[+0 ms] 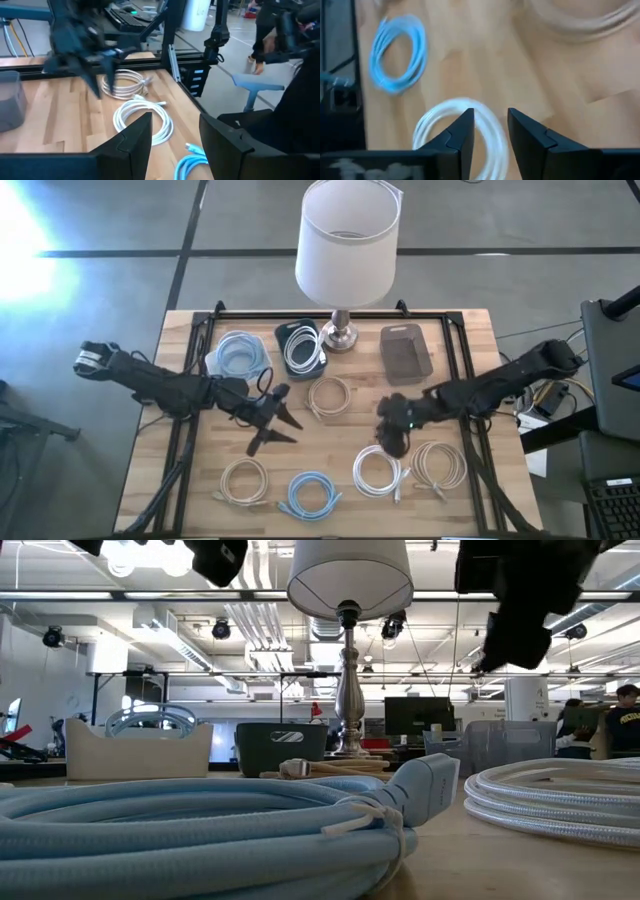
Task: Pick & Place USB Port
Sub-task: Put the white charger cable into the blue bin
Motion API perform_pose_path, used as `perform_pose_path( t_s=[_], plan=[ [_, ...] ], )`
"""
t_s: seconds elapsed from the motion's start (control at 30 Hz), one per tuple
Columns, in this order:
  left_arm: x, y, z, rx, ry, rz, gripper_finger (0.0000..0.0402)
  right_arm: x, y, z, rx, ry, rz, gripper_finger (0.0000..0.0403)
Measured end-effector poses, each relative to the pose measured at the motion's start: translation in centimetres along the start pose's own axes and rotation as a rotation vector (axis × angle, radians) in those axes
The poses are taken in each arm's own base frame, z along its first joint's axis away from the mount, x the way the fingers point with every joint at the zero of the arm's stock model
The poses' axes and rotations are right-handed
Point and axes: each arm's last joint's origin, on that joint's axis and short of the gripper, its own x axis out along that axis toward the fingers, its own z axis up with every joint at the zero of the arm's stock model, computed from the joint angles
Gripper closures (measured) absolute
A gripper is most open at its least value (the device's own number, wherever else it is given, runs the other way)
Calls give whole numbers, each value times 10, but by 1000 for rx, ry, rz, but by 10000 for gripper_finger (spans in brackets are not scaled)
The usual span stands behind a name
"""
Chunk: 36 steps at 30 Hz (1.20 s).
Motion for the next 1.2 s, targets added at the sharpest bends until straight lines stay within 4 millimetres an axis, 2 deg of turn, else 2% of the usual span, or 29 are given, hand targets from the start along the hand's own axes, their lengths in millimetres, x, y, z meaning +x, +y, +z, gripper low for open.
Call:
perform_pose_path(
  t_s=[0.13, 0.3, 0.37, 0.53, 0.67, 0.8, 1.03, 1.2],
  plan=[
    [0, 2, 0, -2, -2, 43, 234, 17, 13, -8, -35, 96, -34, 260],
    [0, 2, -3, -12, 23, 55, 234, 39, 11, -18, -50, 263, -199, 238],
    [0, 2, -3, -14, 28, 55, 234, 50, 13, -19, -53, 284, -213, 233],
    [0, 3, -8, -35, 48, 57, 234, 82, 10, -28, -44, 403, -263, 227],
    [0, 3, -9, -45, 57, 58, 234, 96, 12, -28, -18, 453, -286, 235],
    [0, 3, -10, -45, 62, 59, 234, 98, 17, -24, -18, 488, -323, 269],
    [0, 3, -10, -45, 63, 75, 234, 88, 23, -17, -36, 533, -364, 371],
    [-1, 5, -10, -42, 56, 157, 234, 70, 30, -6, -64, 539, -401, 372]
  ],
)
